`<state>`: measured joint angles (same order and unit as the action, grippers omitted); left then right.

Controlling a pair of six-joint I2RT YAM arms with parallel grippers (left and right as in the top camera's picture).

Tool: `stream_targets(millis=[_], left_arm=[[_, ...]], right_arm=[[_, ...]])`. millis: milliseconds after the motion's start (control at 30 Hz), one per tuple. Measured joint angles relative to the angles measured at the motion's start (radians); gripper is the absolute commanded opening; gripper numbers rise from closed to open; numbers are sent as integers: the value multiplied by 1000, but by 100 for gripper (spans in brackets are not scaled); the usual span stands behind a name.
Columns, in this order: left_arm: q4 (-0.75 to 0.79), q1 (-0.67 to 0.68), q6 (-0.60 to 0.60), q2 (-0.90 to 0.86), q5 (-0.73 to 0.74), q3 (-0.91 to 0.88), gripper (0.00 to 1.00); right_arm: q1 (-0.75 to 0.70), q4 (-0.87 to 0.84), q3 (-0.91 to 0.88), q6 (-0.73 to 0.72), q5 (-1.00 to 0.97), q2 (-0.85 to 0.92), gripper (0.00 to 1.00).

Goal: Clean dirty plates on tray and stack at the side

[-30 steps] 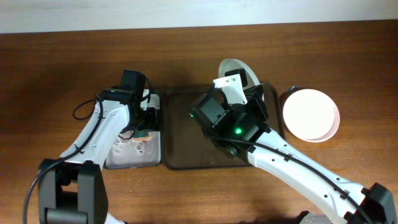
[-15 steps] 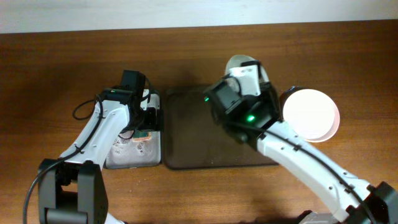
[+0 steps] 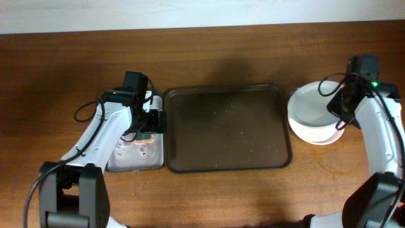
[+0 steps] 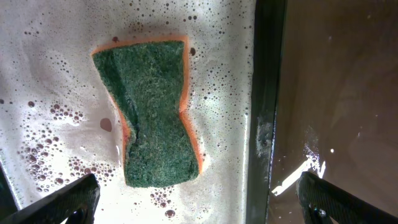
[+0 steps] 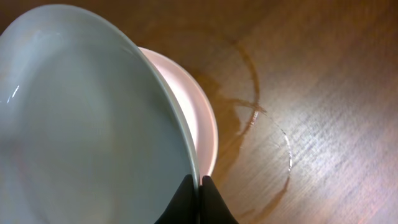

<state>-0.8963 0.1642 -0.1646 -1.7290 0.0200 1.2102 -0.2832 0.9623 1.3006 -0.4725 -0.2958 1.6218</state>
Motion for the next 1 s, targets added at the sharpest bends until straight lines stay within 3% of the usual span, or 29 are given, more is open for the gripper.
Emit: stream_targets(millis=[33, 67, 100, 300, 433, 633, 767, 867, 1000], left_arm=[[0, 0, 0, 0, 0, 0, 100], [0, 0, 0, 0, 0, 0, 100], [0, 0, 0, 0, 0, 0, 100], [1, 0, 0, 0, 0, 0, 100], [11, 0, 0, 0, 0, 0, 100], [26, 0, -20, 0, 0, 0, 100], [-104, -25, -87, 0, 16, 2, 99], [-246, -73, -100, 0, 34, 3, 100], [-297, -56, -85, 36, 37, 1, 100]], right_arm=[[-21, 4, 0, 0, 8, 19, 16], [-45, 5, 0, -8, 13, 47, 40], [-50, 4, 0, -2, 18, 58, 49], [-52, 17, 0, 15, 199, 132, 70], [-21, 86, 0, 180, 486, 148, 91], [243, 111, 0, 303, 565, 138, 99], [431, 211, 0, 282, 462, 79, 98], [507, 224, 0, 259, 415, 18, 99], [547, 227, 0, 223, 392, -119, 99]])
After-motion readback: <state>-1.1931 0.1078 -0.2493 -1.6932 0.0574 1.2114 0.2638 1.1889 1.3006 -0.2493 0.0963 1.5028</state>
